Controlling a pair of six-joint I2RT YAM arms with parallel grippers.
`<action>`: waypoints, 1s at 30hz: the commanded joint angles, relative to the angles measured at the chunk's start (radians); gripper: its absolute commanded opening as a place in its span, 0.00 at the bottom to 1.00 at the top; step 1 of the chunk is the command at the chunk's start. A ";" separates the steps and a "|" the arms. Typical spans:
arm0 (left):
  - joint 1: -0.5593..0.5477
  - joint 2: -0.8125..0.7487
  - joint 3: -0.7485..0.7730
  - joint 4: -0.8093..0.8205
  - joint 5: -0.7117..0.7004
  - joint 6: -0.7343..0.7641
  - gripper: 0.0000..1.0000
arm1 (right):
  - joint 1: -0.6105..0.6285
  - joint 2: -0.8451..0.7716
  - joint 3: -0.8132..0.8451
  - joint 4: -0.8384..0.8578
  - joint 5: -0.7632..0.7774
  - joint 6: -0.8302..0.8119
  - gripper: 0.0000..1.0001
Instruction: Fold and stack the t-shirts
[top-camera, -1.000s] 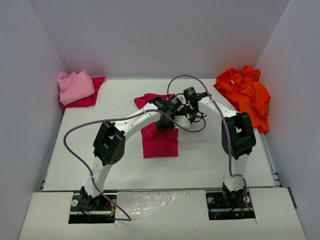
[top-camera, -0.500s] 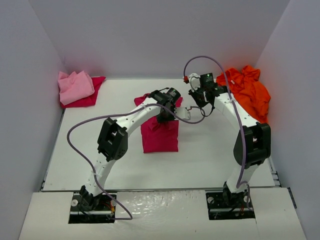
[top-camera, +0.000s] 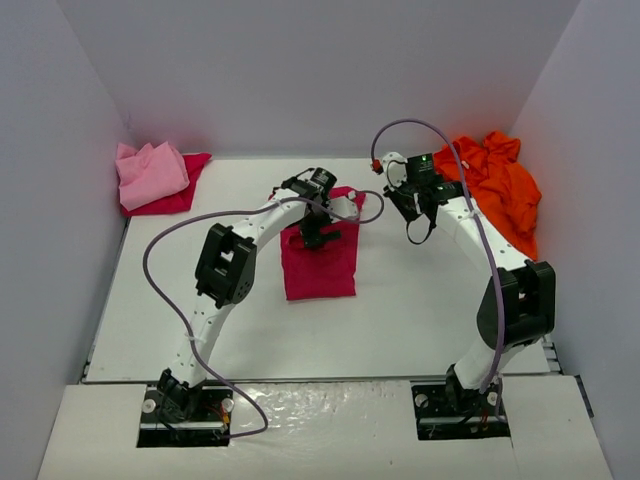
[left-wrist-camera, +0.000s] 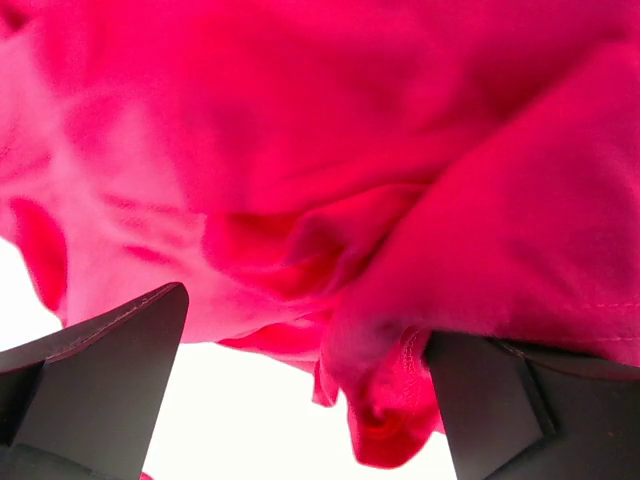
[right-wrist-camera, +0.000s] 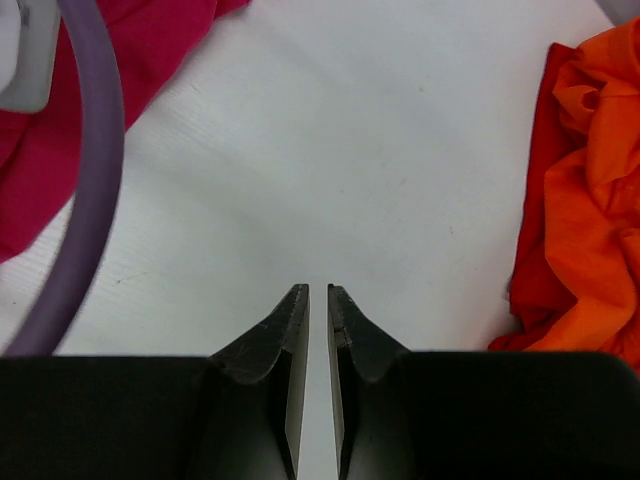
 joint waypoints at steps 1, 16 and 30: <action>0.053 -0.163 0.033 0.135 -0.045 -0.128 0.97 | -0.011 -0.128 0.018 0.068 0.018 -0.024 0.10; 0.158 -0.348 -0.086 0.299 -0.241 -0.187 0.82 | 0.163 -0.137 -0.059 -0.118 -0.230 -0.085 0.00; 0.170 -0.591 -0.442 0.259 -0.132 -0.221 0.60 | 0.340 0.194 0.008 -0.211 -0.394 -0.093 0.00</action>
